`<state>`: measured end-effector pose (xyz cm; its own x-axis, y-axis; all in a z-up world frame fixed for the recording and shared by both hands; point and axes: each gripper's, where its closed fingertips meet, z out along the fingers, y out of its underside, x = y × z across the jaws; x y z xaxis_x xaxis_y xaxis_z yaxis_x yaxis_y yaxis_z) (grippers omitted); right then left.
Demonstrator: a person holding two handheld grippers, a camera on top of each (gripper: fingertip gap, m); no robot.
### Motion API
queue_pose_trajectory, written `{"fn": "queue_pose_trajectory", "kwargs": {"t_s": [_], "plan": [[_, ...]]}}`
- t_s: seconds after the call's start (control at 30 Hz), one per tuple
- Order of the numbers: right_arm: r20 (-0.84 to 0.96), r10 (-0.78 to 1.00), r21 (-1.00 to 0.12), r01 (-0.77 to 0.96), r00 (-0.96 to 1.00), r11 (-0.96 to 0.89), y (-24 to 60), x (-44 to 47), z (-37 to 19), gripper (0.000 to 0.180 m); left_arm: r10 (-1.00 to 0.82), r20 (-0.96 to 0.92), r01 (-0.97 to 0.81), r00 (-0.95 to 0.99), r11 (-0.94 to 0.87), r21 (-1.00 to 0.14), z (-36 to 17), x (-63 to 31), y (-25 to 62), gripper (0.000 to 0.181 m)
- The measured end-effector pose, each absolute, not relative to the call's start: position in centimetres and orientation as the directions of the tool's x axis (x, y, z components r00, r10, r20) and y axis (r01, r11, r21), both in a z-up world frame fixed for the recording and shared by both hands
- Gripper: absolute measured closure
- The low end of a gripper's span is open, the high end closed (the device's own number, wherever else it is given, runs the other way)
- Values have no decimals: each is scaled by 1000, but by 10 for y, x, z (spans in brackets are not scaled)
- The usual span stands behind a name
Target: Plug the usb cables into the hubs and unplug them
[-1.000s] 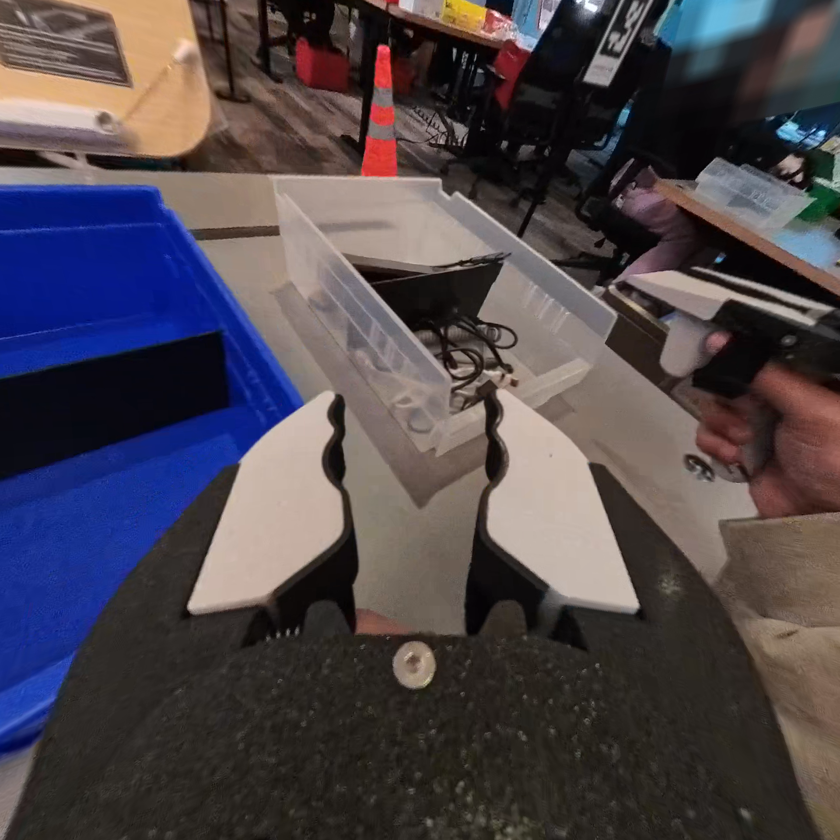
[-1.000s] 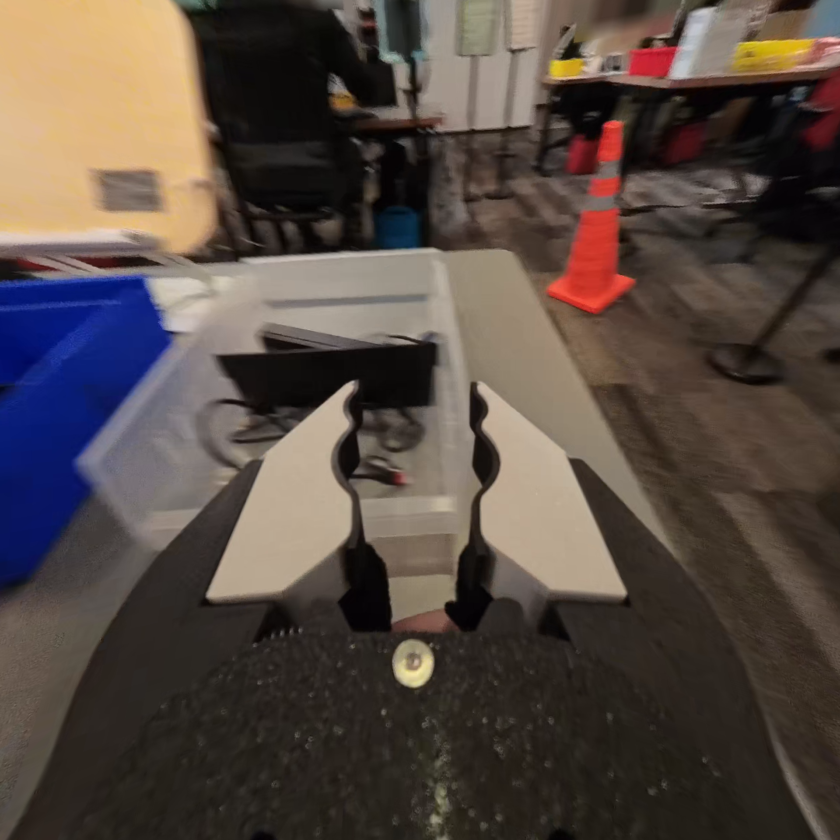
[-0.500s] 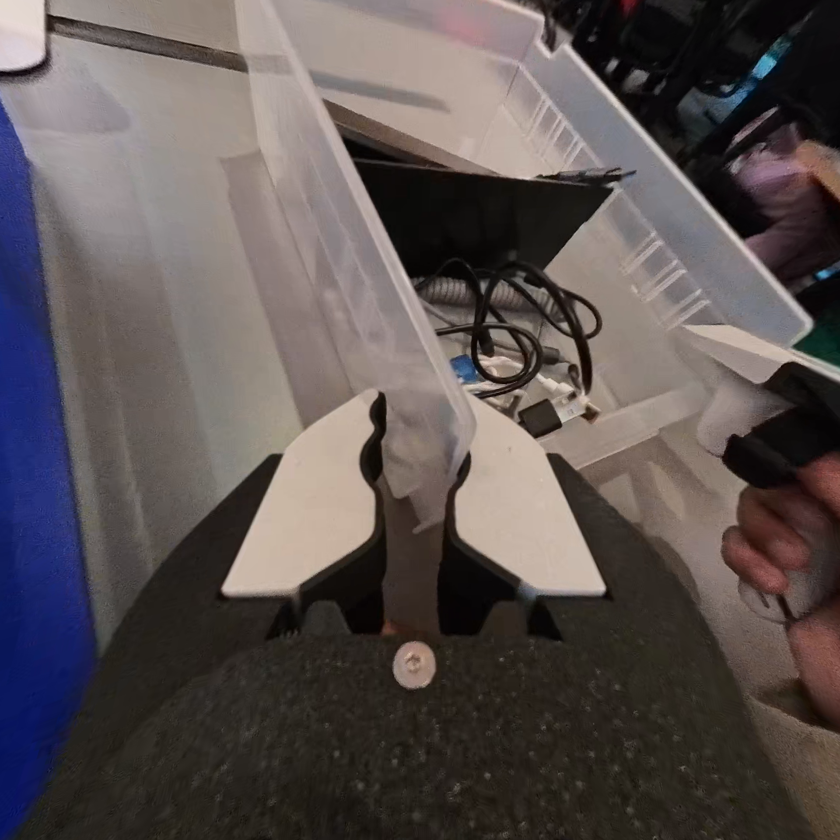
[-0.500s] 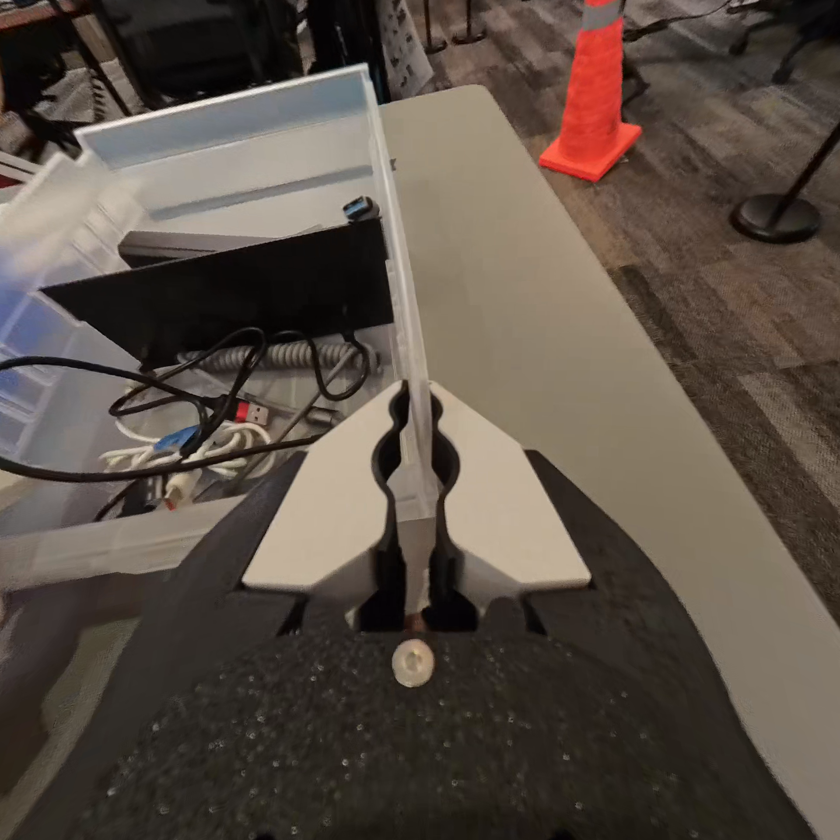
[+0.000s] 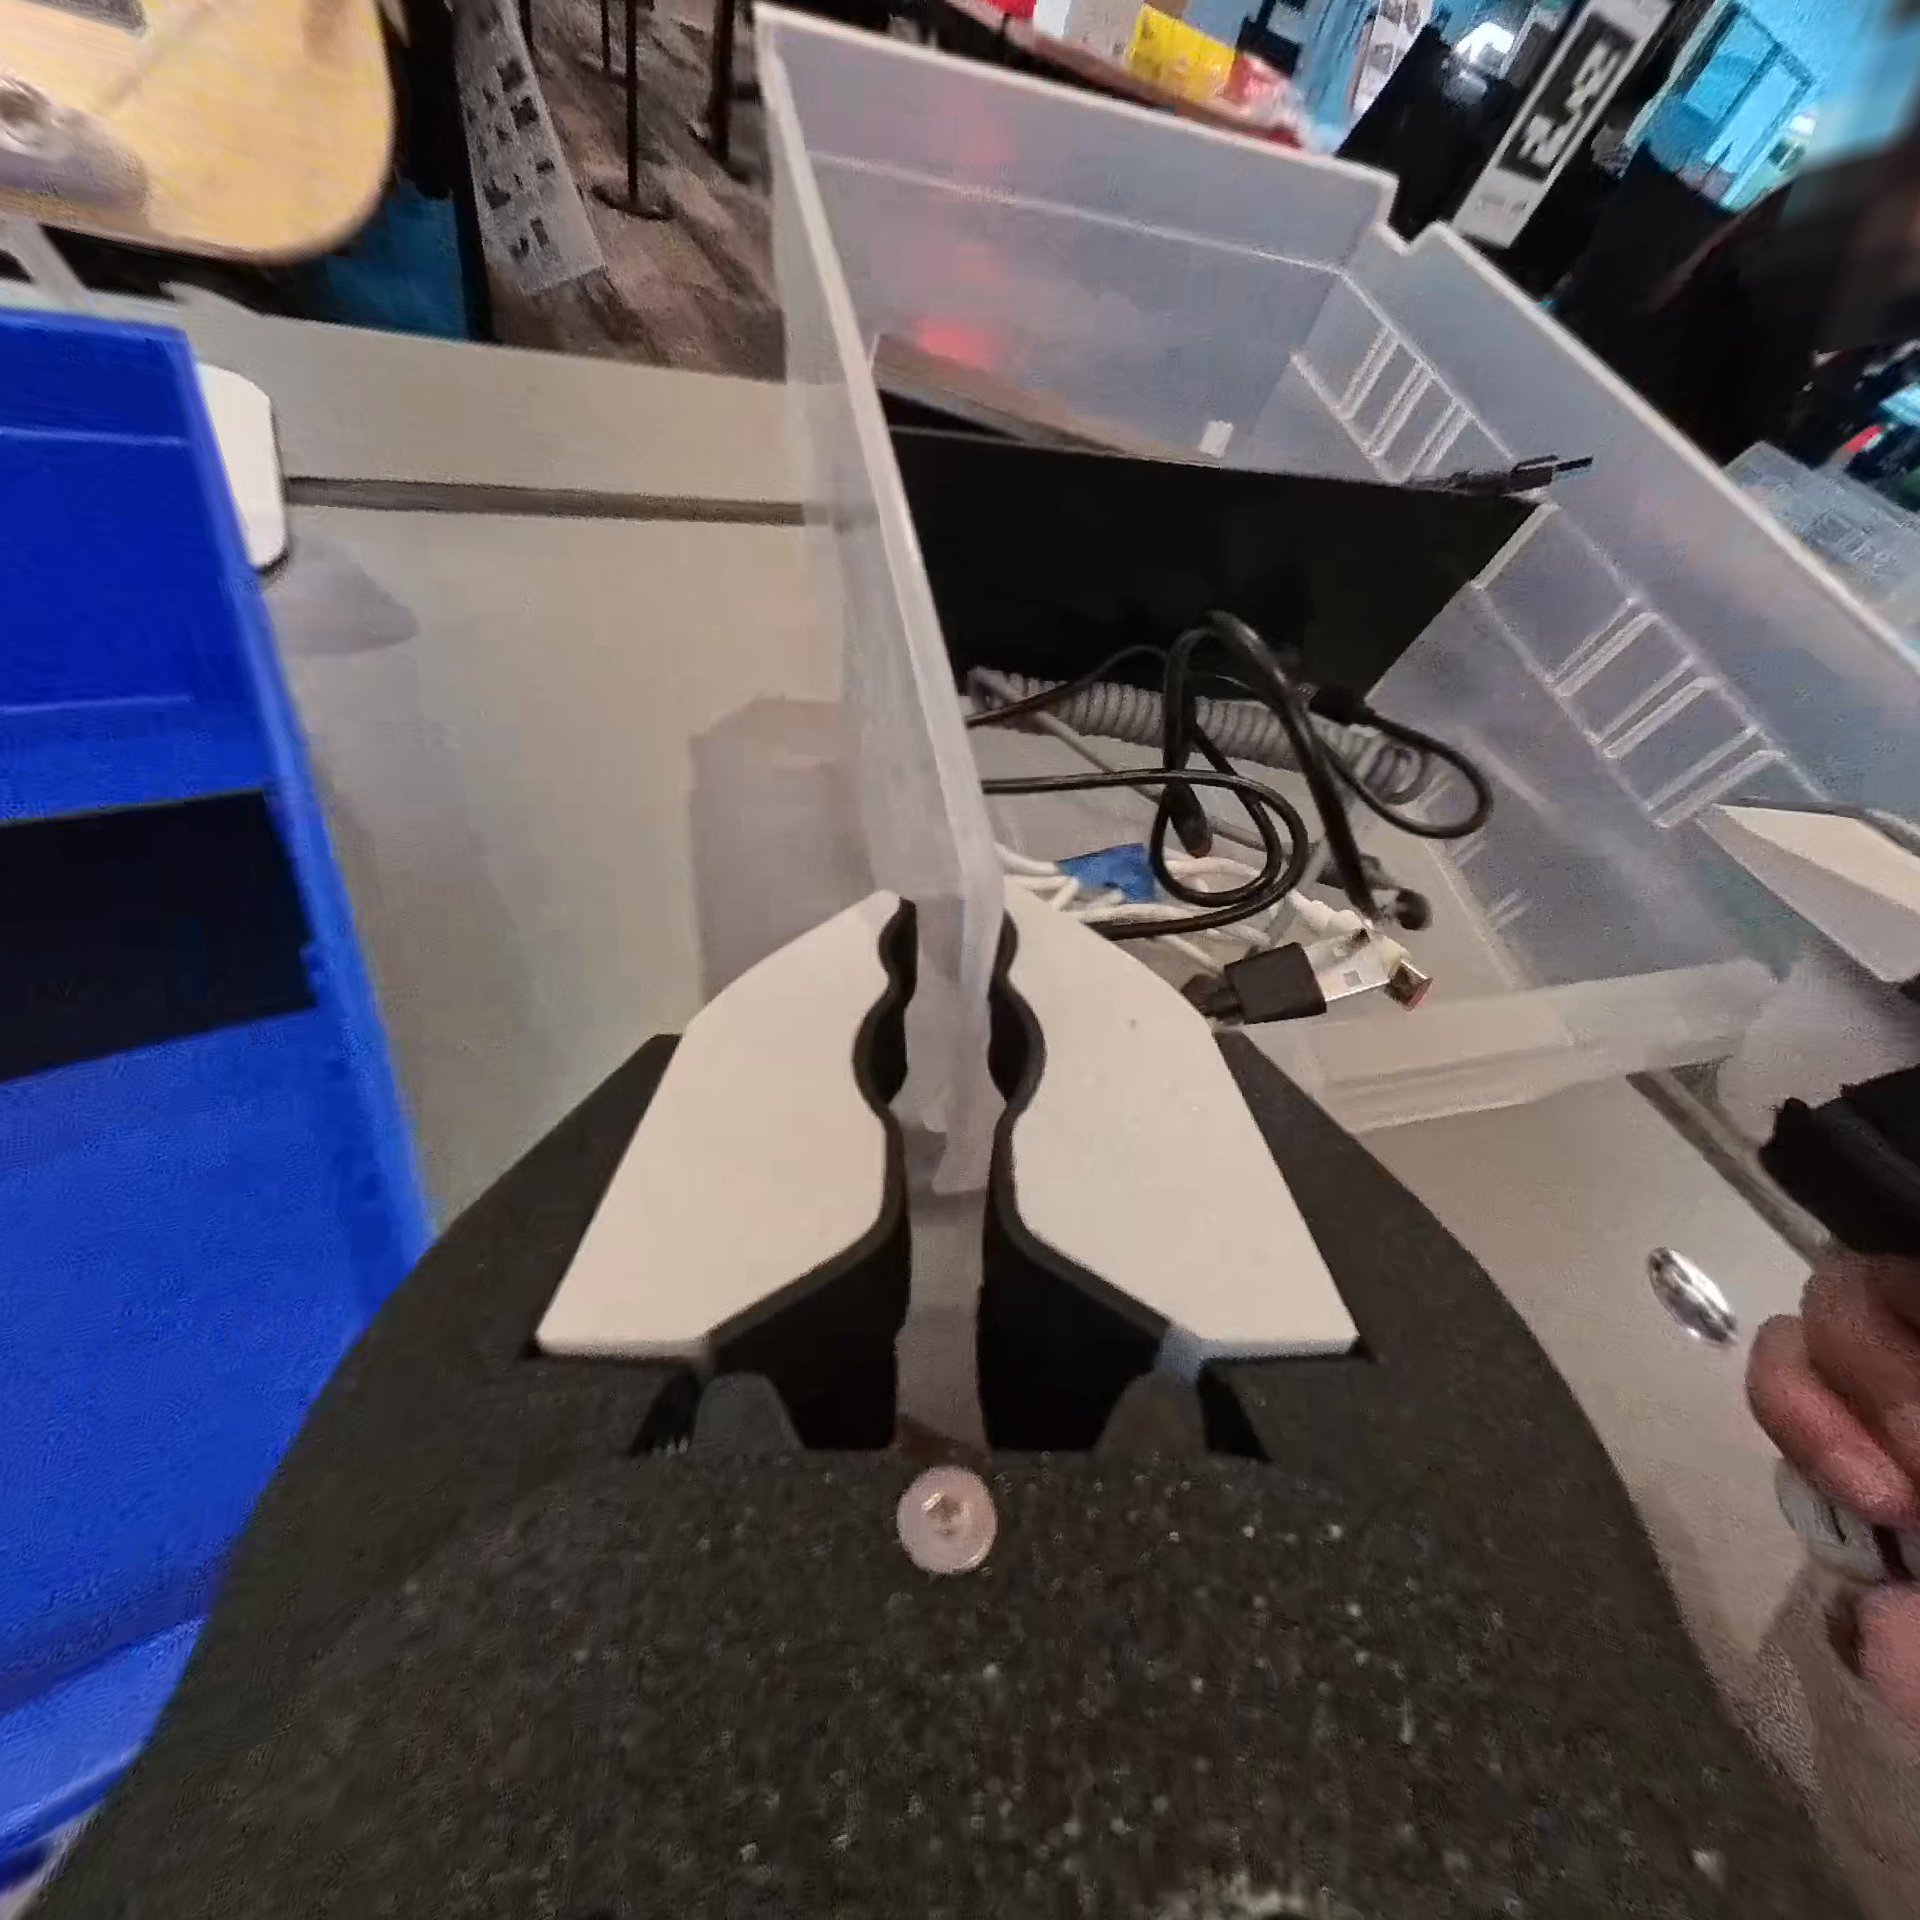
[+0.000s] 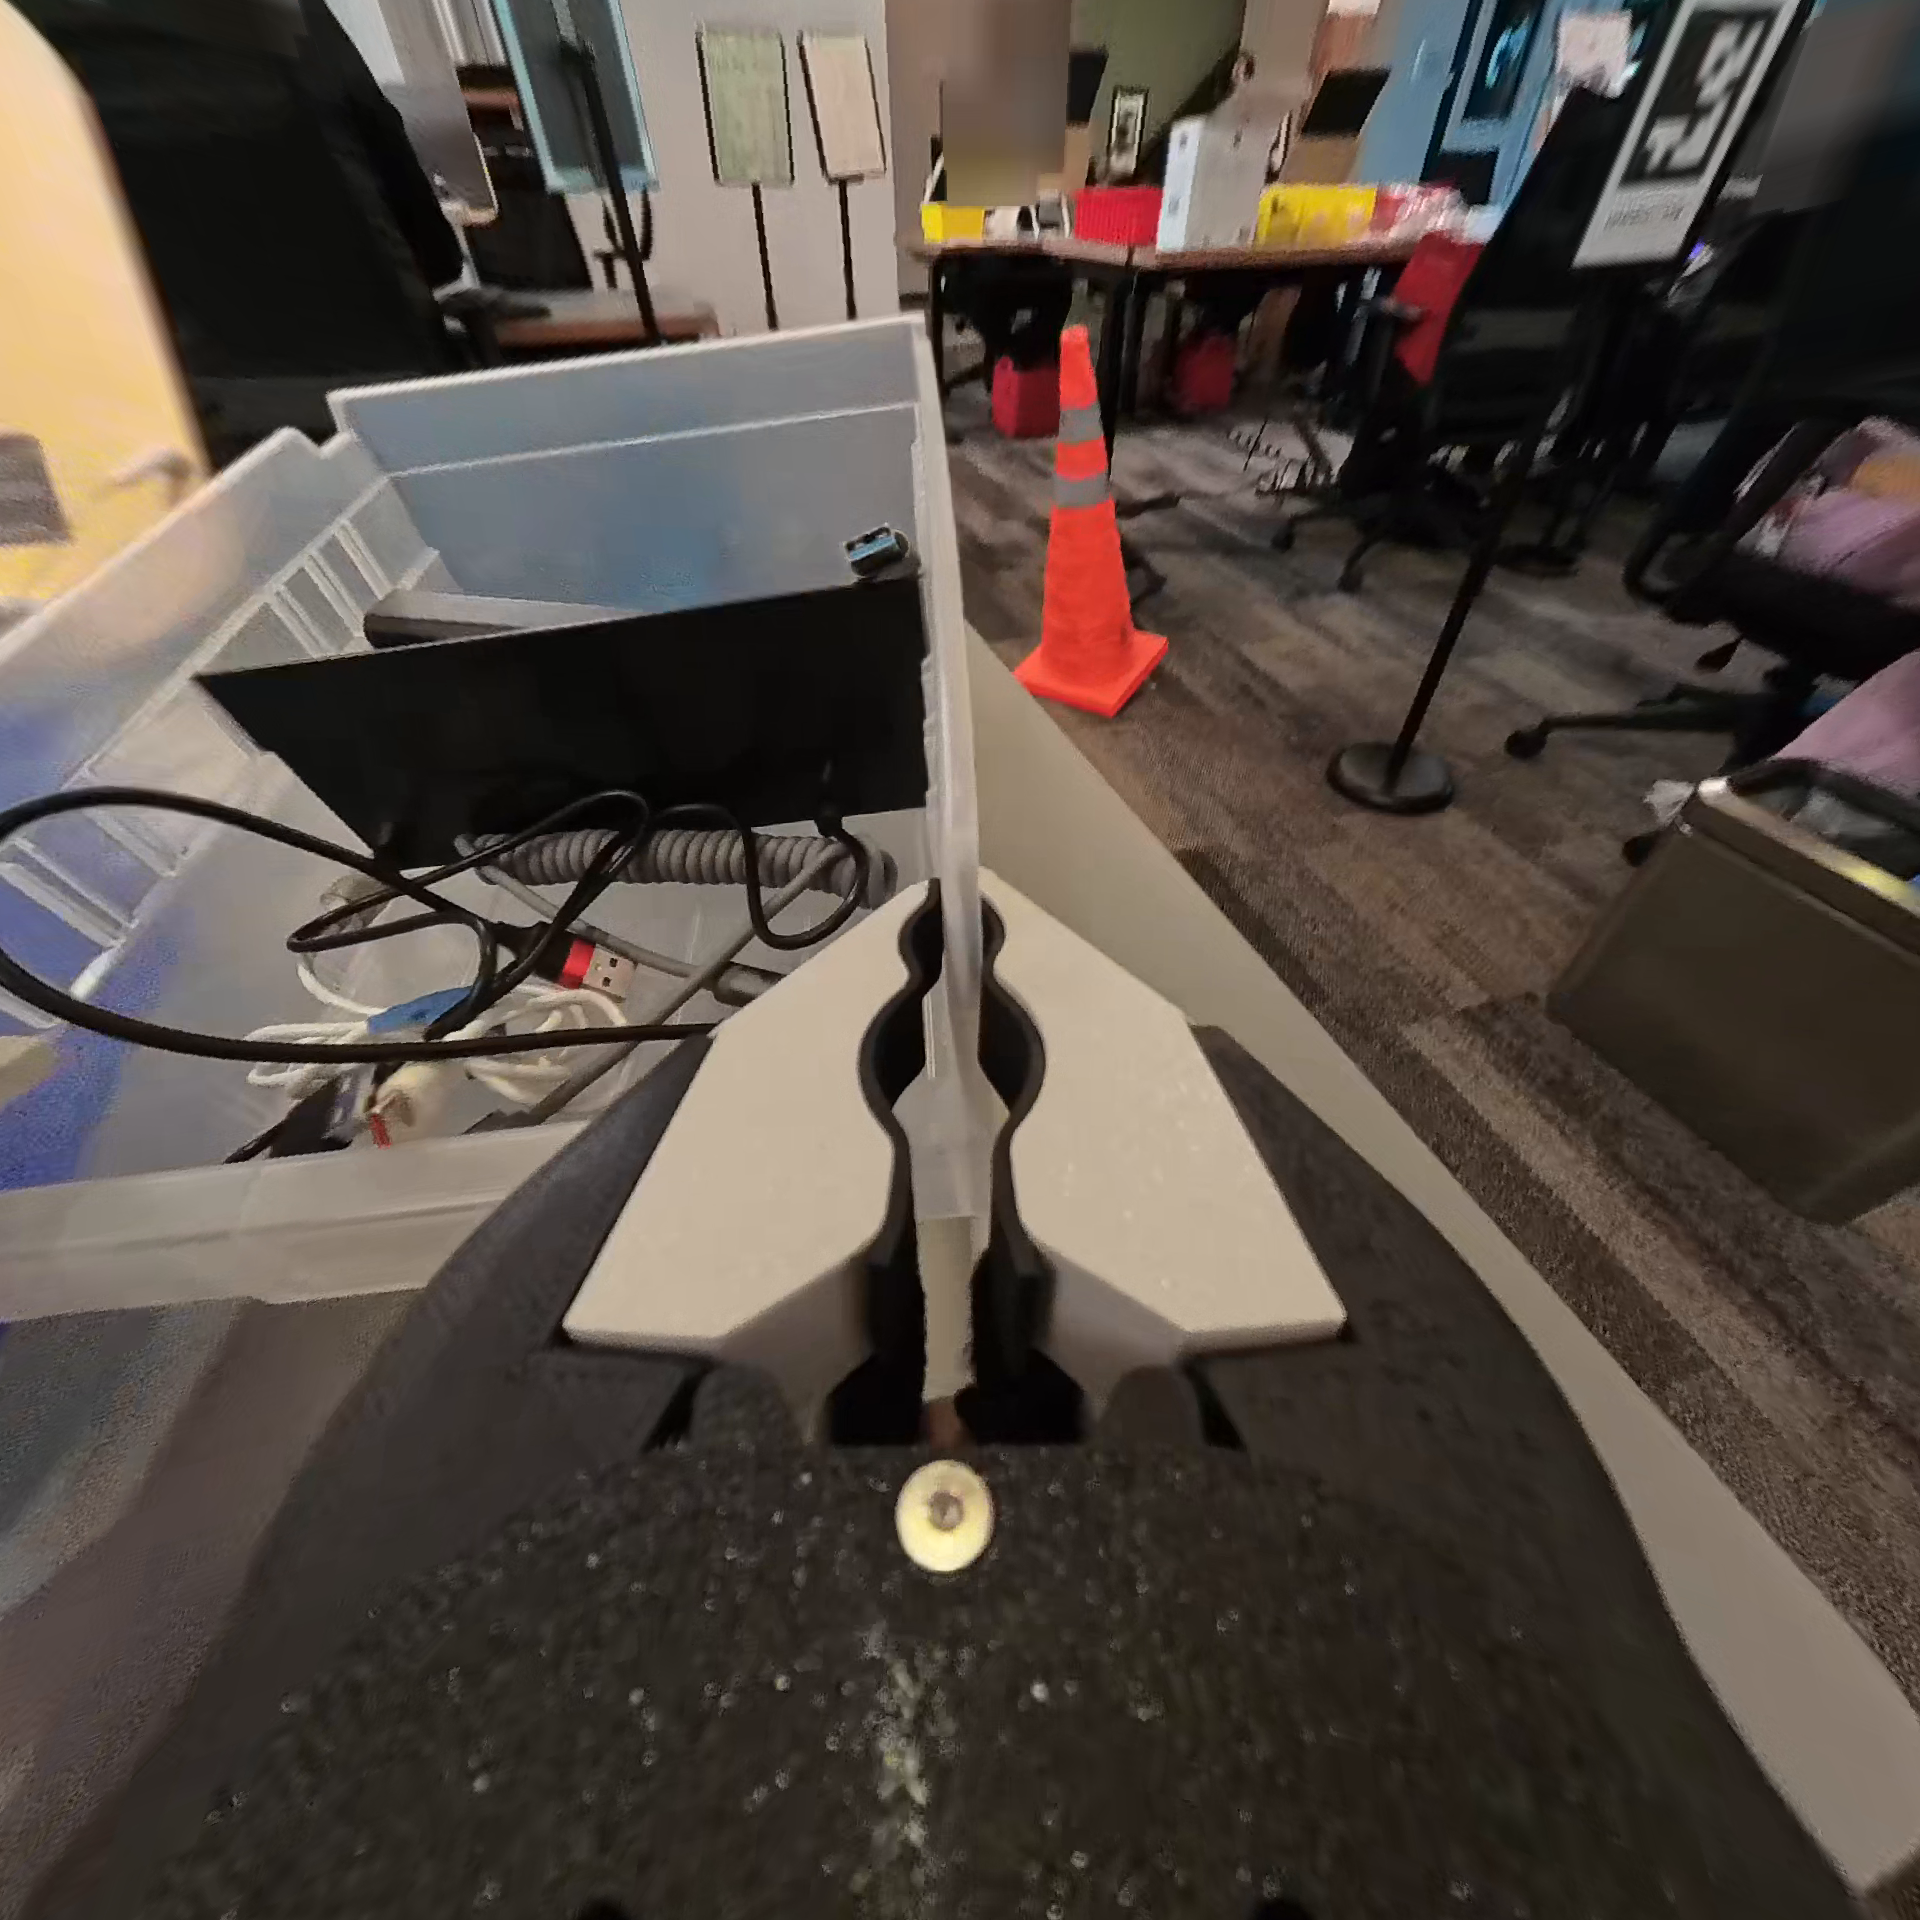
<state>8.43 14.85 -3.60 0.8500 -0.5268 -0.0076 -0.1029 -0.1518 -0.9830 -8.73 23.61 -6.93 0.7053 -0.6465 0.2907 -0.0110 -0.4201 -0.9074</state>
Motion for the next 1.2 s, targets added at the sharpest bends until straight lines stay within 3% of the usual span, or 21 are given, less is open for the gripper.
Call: {"fn": "queue_pose_trajectory", "kwargs": {"t_s": [0.27, 0.53, 0.67, 0.87, 1.07, 1.2], "plan": [[34, -439, -998, 4, 898, -68, 172, -48, 36, 179, -563, 218, 88, 797, -250, -964, -2, -229, 248, 176], [-14, -240, -999, -25, 971, -42, 233, -220, 48, 179, -407, 165, 95, 898, -188, -978, 16, -415, 271, 176], [-111, -134, -992, -118, 985, -40, 264, -315, 31, 178, -366, 138, 73, 920, -185, -980, 7, -512, 285, 175], [-53, -117, -983, -73, 992, -167, 310, -430, -32, 177, -264, 104, 46, 959, -220, -975, -45, -629, 311, 176], [-11, -111, -955, -43, 994, -292, 343, -474, -97, 176, -268, 60, -25, 961, -304, -952, -96, -672, 350, 177], [35, -127, -957, -4, 991, -290, 346, -474, -106, 177, -278, 42, -56, 960, -335, -940, -116, -671, 361, 178]]}}
